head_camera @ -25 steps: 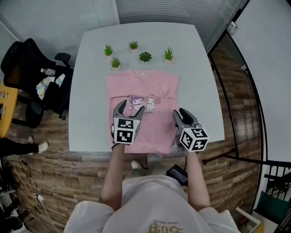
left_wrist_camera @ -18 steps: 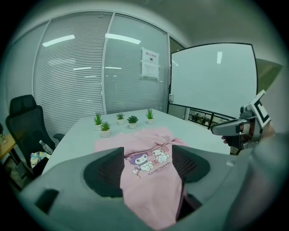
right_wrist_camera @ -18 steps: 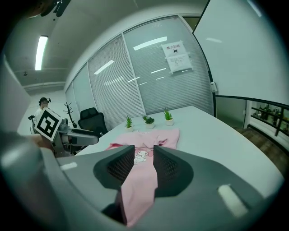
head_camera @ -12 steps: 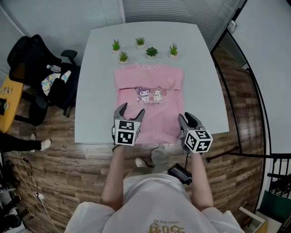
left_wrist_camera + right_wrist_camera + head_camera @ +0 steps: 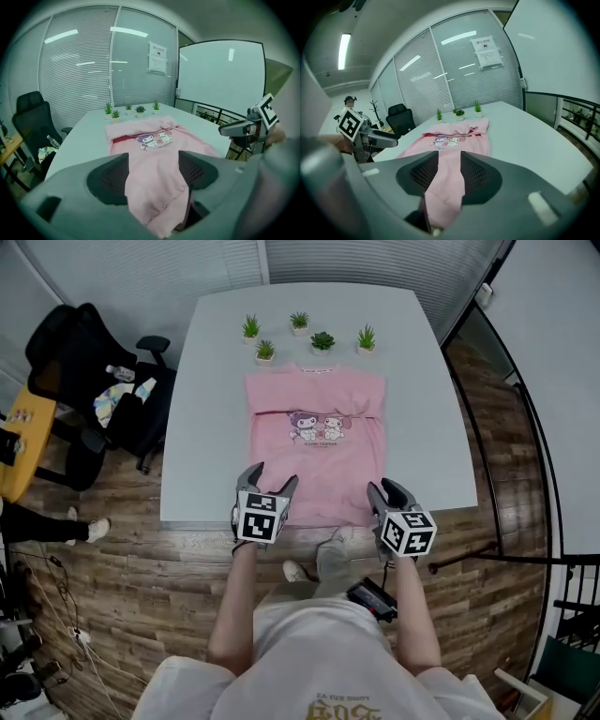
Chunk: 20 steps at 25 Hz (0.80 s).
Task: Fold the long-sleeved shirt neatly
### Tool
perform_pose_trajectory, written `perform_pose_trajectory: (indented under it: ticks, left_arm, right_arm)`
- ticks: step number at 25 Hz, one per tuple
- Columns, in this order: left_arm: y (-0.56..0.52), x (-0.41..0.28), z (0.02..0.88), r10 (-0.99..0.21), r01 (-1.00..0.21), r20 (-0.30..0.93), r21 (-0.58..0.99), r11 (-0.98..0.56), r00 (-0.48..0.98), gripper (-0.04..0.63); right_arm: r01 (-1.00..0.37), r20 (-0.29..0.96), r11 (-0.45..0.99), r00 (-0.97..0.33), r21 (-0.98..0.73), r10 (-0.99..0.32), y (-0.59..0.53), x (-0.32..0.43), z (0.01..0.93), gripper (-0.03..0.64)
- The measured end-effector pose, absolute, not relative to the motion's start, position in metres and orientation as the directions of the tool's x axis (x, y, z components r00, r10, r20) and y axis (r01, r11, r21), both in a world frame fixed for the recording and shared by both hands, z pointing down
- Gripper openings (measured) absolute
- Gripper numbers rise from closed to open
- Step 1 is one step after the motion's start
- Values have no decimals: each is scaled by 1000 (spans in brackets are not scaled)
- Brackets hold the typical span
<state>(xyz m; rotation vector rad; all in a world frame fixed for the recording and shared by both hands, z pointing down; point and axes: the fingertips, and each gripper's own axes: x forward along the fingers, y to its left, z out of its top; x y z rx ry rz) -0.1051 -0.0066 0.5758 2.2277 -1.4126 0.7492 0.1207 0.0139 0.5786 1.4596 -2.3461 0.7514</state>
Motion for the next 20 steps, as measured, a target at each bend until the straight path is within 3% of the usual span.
perform_pose_trajectory:
  ticks: [20]
  left_arm:
    - [79,-141,664,-524,-921,802,78,-381,285,341]
  right_arm:
    - [-890,652,360,-451,-279,-609,90,122,667,213]
